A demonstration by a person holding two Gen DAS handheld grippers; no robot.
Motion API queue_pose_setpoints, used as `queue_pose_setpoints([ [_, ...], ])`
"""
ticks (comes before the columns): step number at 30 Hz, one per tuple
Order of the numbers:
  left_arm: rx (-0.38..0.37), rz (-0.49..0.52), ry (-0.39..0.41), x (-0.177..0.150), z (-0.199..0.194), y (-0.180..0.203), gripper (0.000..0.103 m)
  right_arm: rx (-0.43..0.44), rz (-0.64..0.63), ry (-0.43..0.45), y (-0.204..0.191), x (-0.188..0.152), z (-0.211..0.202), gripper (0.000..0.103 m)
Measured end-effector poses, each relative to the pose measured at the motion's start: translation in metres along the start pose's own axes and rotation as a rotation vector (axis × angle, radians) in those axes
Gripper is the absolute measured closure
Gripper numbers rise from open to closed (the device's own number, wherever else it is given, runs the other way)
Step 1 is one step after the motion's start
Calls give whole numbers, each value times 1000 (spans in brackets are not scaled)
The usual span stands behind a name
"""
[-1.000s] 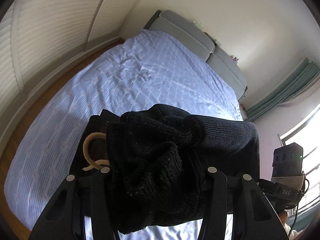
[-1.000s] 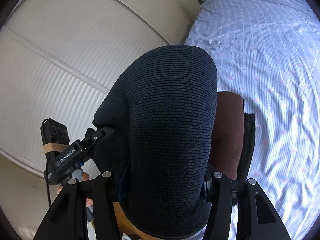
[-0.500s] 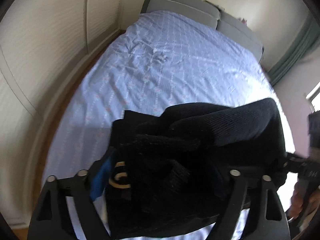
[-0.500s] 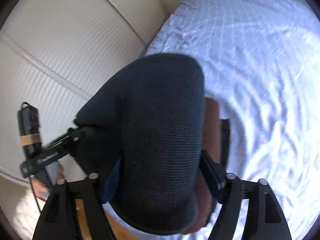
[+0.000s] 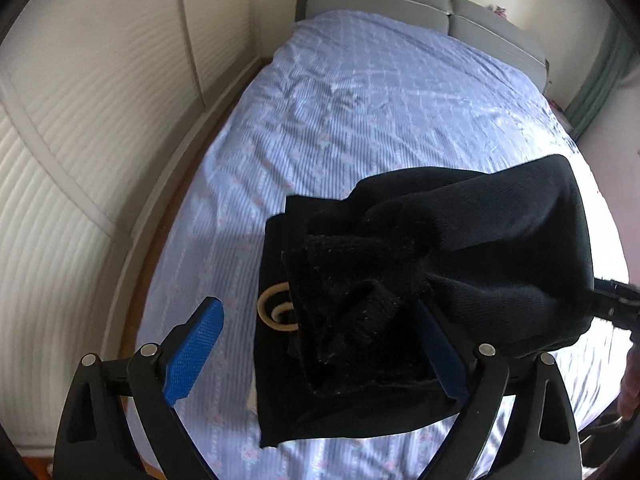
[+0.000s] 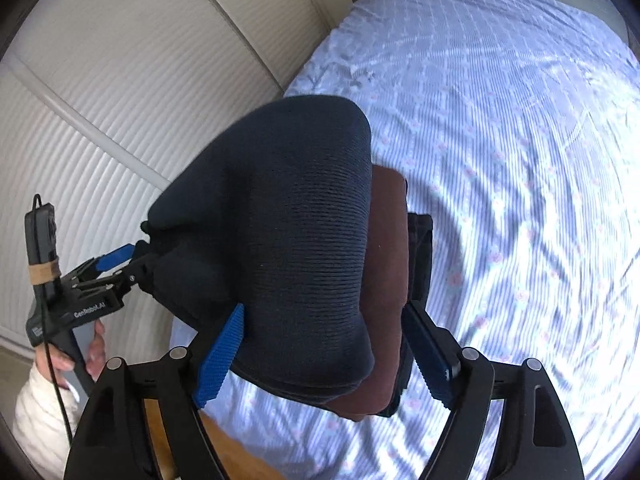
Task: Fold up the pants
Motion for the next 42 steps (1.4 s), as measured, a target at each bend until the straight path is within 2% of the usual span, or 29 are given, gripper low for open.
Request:
queue_pose_setpoints([
  [6, -113, -110, -45, -3, 28, -9, 0, -1, 61, -21, 26, 3, 23, 10],
  [11, -112, -129, -27, -5, 29, -9, 0, -16, 50, -12, 20, 4, 17, 7],
  [16, -28, -107, 63, -13, -7, -6, 5, -11, -9, 74, -4, -4, -20, 7],
  [21, -41, -89, 167, -36, -58, 9, 4, 7, -53, 200, -22, -31, -79, 7],
  [23, -41, -79, 212, -49, -82, 20, 4, -33, -69, 250, -23, -49, -104, 7],
  [26, 6, -69, 283, -69, -117, 39, 2, -104, -70, 310, -16, -76, -136, 7],
  [29, 94, -64, 376, -90, -150, 64, 0, -198, -70, 351, -2, -110, -167, 7],
  [31, 132, -27, 409, -105, -165, 90, 0, -242, -53, 367, 14, -136, -189, 7],
  [33, 170, 24, 414, -120, -172, 120, 0, -242, -30, 371, 30, -164, -206, 7],
  [38, 130, 132, 393, -157, -182, 197, 0, -272, 38, 389, 71, -230, -242, 7],
  [42, 61, 196, 406, -187, -199, 260, 0, -302, 70, 407, 100, -270, -266, 7],
])
Point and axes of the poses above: each gripper's, at about its wrist camera, not at the fingertips, and z roughly the way its jaws point, y to its right, x to its top, the point moved 9 cm from there along z, roughly the way its jaws point, and after that the axes turned 14 degrees about -y, right-handed, at the moved point
